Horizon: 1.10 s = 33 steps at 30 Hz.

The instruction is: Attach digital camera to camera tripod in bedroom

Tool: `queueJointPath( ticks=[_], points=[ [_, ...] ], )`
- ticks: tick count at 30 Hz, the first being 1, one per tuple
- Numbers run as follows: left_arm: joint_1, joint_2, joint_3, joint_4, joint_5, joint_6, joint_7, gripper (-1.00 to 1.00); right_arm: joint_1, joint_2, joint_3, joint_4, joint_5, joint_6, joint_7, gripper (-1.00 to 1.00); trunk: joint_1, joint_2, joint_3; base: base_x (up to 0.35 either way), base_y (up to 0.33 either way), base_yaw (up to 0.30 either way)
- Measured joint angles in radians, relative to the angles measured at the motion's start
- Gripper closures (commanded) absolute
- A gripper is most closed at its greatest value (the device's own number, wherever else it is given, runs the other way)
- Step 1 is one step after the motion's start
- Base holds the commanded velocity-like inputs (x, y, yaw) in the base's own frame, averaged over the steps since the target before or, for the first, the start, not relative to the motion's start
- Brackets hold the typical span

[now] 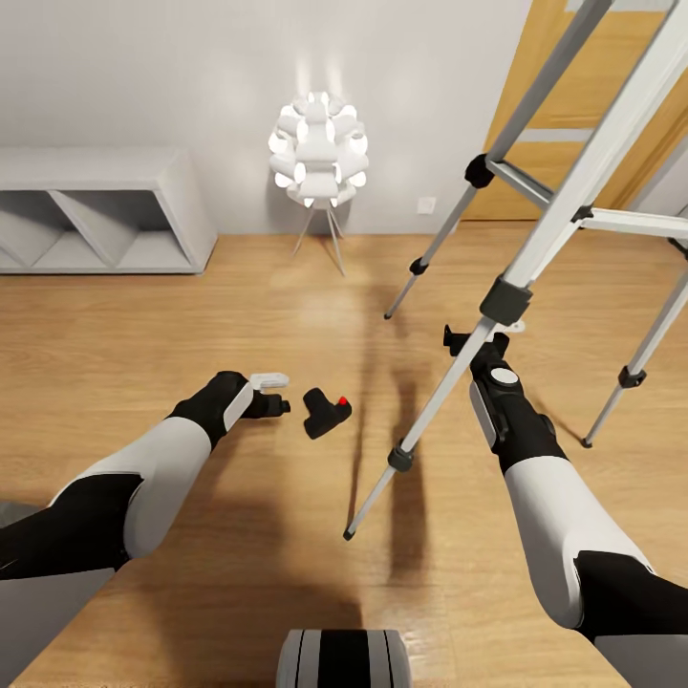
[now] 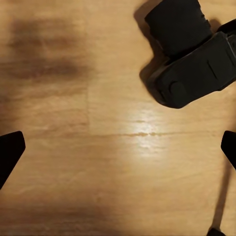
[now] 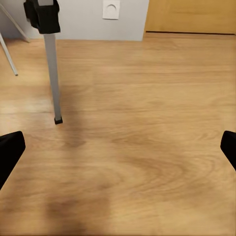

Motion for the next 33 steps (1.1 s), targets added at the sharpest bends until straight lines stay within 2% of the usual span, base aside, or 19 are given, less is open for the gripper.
queueJointPath(
  ticks=[5, 15, 22, 26, 28, 30, 33],
  points=[
    [0.000, -0.001, 0.000, 0.000, 0.000, 0.000, 0.001, -1.00, 0.000, -0.001, 0.000, 0.000, 0.000, 0.000, 0.000, -1.00, 0.000, 0.000, -0.008, 0.000, 0.000, 0.000],
    [0.000, -0.011, 0.002, -0.023, -0.001, 0.000, 0.002, -1.00, 0.000, -0.002, 0.000, -0.001, 0.002, -0.002, 0.000, -1.00, 0.005, -0.002, -0.063, 0.000, 0.000, 0.000],
    [0.000, -0.021, 0.002, -0.195, -0.001, 0.006, 0.002, -1.00, 0.000, -0.002, 0.000, -0.001, 0.002, -0.002, 0.000, -1.00, 0.008, -0.004, -0.100, 0.000, 0.000, 0.000],
    [0.000, -0.033, -0.001, -0.321, -0.001, 0.093, 0.002, -1.00, 0.000, -0.002, 0.000, -0.001, 0.002, -0.002, 0.000, -1.00, 0.009, -0.005, -0.122, 0.000, 0.000, 0.000],
    [0.000, -0.037, -0.010, -0.356, -0.001, 0.120, 0.002, -1.00, 0.000, -0.002, 0.000, -0.001, 0.002, -0.002, 0.000, -1.00, 0.010, -0.005, -0.133, 0.000, 0.000, 0.000],
    [0.000, -0.040, -0.037, -0.378, 0.000, 0.137, 0.002, -1.00, 0.000, -0.002, 0.000, -0.001, 0.002, -0.002, 0.000, -1.00, 0.011, -0.006, -0.143, 0.000, 0.000, 0.000],
    [0.000, -0.041, -0.113, -0.392, 0.001, 0.148, 0.002, -1.00, 0.000, -0.003, 0.000, -0.001, 0.003, -0.002, 0.000, -1.00, 0.013, -0.007, -0.159, 0.000, 0.000, 0.000]
  ],
)
